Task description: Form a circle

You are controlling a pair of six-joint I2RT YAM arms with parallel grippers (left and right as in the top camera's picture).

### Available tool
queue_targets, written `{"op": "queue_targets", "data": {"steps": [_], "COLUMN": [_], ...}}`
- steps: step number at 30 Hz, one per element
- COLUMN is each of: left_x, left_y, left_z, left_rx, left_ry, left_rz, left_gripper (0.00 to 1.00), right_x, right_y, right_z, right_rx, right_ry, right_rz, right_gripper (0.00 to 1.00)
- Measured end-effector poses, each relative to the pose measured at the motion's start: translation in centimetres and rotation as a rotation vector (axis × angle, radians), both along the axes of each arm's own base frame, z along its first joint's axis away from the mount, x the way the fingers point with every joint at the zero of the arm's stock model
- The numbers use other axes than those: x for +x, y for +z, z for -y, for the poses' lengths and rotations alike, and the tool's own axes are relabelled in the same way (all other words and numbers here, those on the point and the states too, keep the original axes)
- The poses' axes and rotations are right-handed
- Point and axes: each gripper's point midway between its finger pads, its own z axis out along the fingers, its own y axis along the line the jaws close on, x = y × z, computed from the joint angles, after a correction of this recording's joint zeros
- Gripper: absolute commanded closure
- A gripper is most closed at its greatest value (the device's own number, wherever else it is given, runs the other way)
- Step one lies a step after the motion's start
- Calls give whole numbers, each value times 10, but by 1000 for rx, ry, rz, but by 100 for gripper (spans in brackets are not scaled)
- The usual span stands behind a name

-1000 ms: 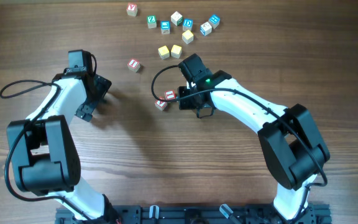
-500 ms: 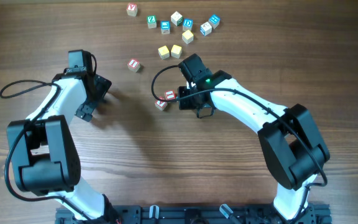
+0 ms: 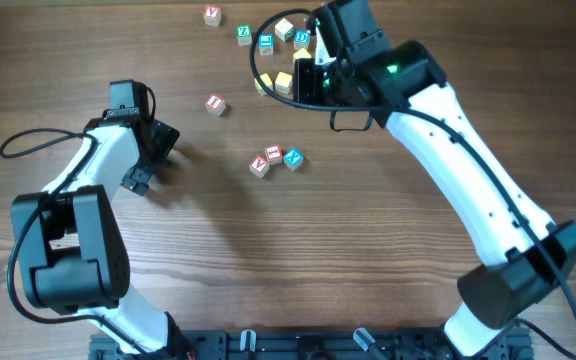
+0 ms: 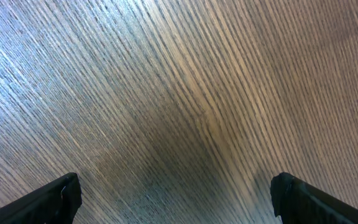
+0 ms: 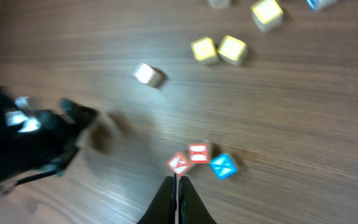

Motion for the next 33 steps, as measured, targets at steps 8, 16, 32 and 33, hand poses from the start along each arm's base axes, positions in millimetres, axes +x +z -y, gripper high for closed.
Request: {"op": "queue_targets", "data": {"steps": [8,16,32,33], "left_x": [0,0,0,0], "left_y": [0,0,0,0], "left_z": [0,0,0,0], "left_rx": [0,0,0,0], "left_ry": [0,0,0,0], "left_rz": [0,0,0,0], "left_gripper": [0,0,0,0], "right_x": [-16,-40,-35,-35], "right_y": [-40,-157,-217,-218], "right_z": [-57,-123,-126,-126], "right_rx": [-16,-218,-426,-428], "right_ry": [116,250,336,338], "right_rz": [-30,-65,24,23], "right_gripper": [96,96,96,96]}}
